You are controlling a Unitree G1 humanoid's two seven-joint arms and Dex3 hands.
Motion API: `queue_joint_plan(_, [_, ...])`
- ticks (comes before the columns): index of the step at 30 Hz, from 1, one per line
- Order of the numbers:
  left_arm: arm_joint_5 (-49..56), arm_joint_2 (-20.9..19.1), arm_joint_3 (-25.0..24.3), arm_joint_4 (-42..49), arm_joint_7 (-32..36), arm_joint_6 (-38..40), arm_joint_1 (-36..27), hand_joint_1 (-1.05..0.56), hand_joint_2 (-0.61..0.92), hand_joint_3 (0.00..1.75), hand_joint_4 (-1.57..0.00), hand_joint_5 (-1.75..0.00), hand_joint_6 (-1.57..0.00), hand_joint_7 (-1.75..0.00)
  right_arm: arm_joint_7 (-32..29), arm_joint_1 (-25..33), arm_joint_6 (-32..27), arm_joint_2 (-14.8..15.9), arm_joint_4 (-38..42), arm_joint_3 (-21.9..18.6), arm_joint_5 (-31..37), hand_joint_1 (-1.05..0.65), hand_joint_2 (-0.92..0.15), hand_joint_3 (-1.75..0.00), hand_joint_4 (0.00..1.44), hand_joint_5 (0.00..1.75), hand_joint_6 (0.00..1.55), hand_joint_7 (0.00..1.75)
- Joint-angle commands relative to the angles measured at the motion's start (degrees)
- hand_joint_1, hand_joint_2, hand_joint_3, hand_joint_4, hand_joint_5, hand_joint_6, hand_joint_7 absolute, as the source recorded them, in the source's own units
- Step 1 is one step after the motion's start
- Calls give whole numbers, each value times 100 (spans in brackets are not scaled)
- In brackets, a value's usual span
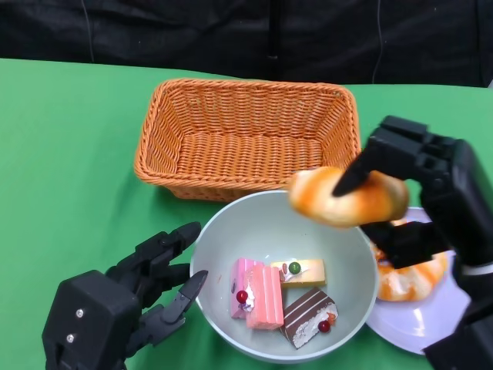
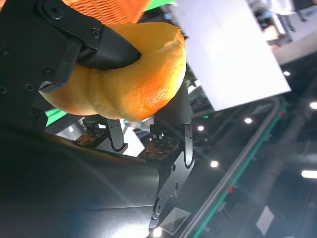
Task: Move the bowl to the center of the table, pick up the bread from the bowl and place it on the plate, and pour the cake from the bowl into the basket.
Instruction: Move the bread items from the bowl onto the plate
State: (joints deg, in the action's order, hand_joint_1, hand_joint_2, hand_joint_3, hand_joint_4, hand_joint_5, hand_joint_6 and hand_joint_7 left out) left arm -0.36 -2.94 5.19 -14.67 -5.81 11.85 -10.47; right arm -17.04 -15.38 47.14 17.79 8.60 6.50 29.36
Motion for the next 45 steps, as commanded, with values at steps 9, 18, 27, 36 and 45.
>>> queue_joint_plan(9, [-30,-27,-47,-23,-17,73,51,-53,92,48,-21,-79,-48,0,29,206,65,671,247,-760,7,-13,-6,-175,106,175,92,156])
queue_joint_plan(18, [-52,-25,-72,-50,-20,113,57,-53,92,47,-22,-78,-49,-1,271,717,-698,926,-121,-1074,241,-5,1,-175,108,175,92,159])
queue_joint_plan(27, [-48,-58,-115,-29,-45,91,53,-53,92,47,-24,-77,-49,-1,279,894,-1379,981,19,-967,703,5,-1,-171,105,175,92,153])
queue_joint_plan(36, [-68,-38,-137,-77,-65,123,37,-53,92,46,-23,-76,-50,-1,485,811,-1979,1129,270,-659,917,8,-8,-145,99,175,90,151])
queue_joint_plan(45, [-23,-43,-119,-78,-70,133,69,-54,92,46,-24,-76,-49,-1,1115,695,-2309,1225,588,-379,613,6,-41,-94,87,162,103,76])
